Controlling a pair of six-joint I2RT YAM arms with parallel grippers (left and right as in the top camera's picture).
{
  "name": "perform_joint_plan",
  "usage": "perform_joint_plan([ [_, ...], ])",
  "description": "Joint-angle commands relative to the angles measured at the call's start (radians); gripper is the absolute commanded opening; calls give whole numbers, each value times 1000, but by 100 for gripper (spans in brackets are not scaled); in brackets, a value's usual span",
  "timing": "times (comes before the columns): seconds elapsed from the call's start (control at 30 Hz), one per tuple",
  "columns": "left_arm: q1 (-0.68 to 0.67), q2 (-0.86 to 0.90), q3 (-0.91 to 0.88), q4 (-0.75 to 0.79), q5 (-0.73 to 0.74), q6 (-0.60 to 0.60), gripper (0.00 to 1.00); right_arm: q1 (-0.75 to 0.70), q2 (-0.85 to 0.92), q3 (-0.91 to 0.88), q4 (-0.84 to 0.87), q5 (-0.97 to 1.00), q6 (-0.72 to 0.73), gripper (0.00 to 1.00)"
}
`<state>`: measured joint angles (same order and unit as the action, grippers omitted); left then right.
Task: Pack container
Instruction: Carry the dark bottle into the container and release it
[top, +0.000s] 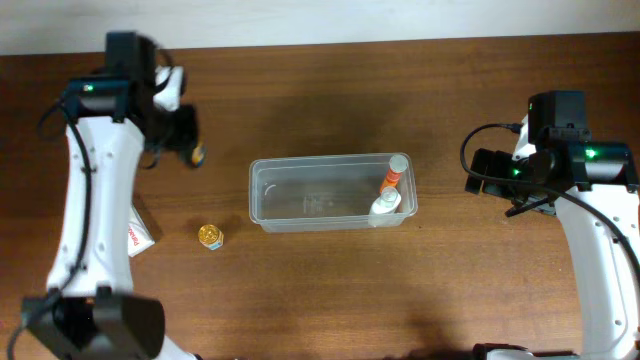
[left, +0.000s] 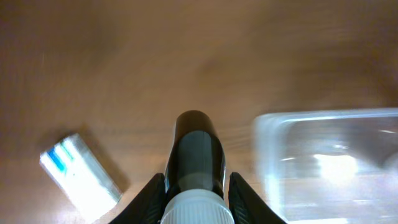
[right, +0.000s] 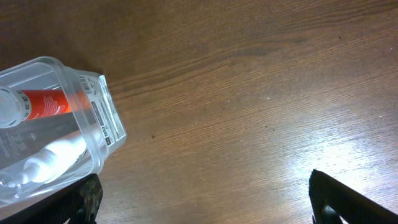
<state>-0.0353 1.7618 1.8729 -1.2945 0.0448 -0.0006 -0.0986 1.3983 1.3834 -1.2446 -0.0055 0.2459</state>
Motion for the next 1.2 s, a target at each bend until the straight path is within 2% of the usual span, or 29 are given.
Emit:
perform_joint_plan([
  [0.0, -152, -63, 51, -7, 11, -56, 0, -8, 5, -7, 3, -10, -6, 98],
  [0.2, -384, -27, 46, 52, 10, -180, 0, -8, 5, -7, 3, -10, -6, 98],
  [0.37, -502, 53, 45, 91, 10, -240, 1, -8, 5, -7, 2, -9, -30, 98],
  [0.6, -591, 230, 45, 121, 16, -301, 1, -8, 5, -7, 2, -10, -32, 98],
  [0.77, -637, 344, 45, 152, 30, -300, 0, -8, 5, -7, 2, -10, -32, 98],
  [1.0, -670, 403, 45, 199, 26, -298, 1, -8, 5, -7, 2, -10, -32, 98],
  [1.03, -670, 403, 45, 204, 23, -298, 8, -8, 5, -7, 2, -10, -32, 98],
  [1.07, -670, 403, 45, 206, 19, -298, 25, -8, 5, -7, 2, -10, -32, 98],
  [1.1, -669, 403, 45, 207, 17, -298, 34, -8, 5, -7, 2, -10, -32, 98],
  [1.17, -669, 403, 45, 207, 18, -298, 40, -8, 5, -7, 2, -10, -32, 98],
])
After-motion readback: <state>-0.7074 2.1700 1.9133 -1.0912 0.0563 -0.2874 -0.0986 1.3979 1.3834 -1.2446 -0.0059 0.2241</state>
